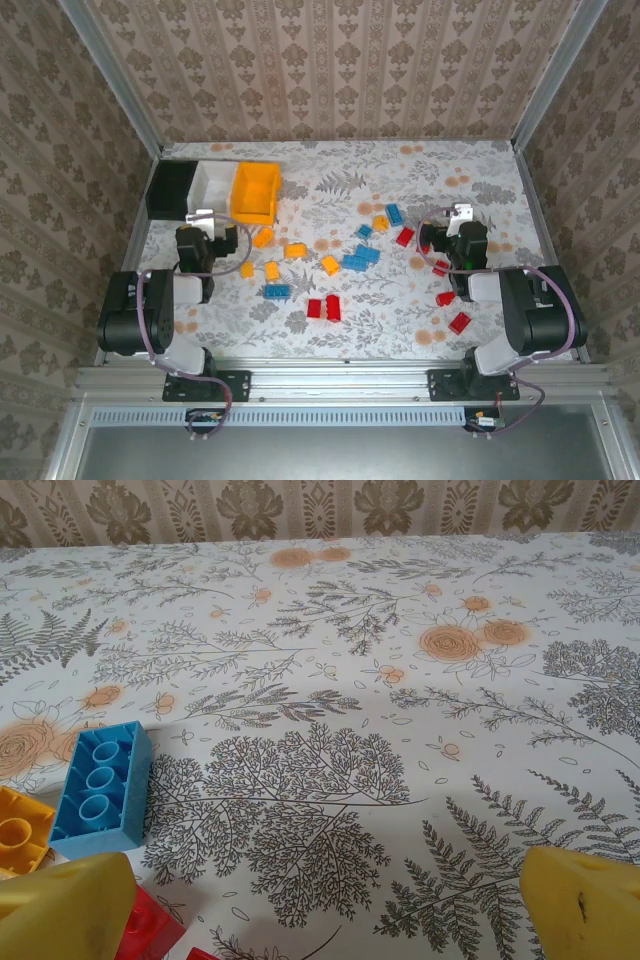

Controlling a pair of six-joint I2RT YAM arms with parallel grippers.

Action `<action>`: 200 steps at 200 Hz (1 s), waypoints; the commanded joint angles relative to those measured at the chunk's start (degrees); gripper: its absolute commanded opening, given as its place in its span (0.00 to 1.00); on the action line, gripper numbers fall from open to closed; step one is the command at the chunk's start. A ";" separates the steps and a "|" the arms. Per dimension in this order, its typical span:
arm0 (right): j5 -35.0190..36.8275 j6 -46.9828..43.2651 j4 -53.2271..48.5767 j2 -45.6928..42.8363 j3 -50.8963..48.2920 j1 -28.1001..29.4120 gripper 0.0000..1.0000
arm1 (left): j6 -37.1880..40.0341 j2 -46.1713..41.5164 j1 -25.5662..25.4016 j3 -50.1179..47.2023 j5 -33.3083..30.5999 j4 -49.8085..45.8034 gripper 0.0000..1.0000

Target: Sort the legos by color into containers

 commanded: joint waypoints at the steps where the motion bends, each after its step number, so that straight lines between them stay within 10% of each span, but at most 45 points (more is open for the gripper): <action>1: 0.40 -0.26 -0.21 0.23 0.88 0.10 1.00 | 1.03 0.42 0.32 1.31 1.36 -0.36 1.00; 200: 1.36 0.47 -3.22 -0.96 2.04 -0.19 1.00 | 0.90 0.38 0.59 1.31 2.06 -0.45 1.00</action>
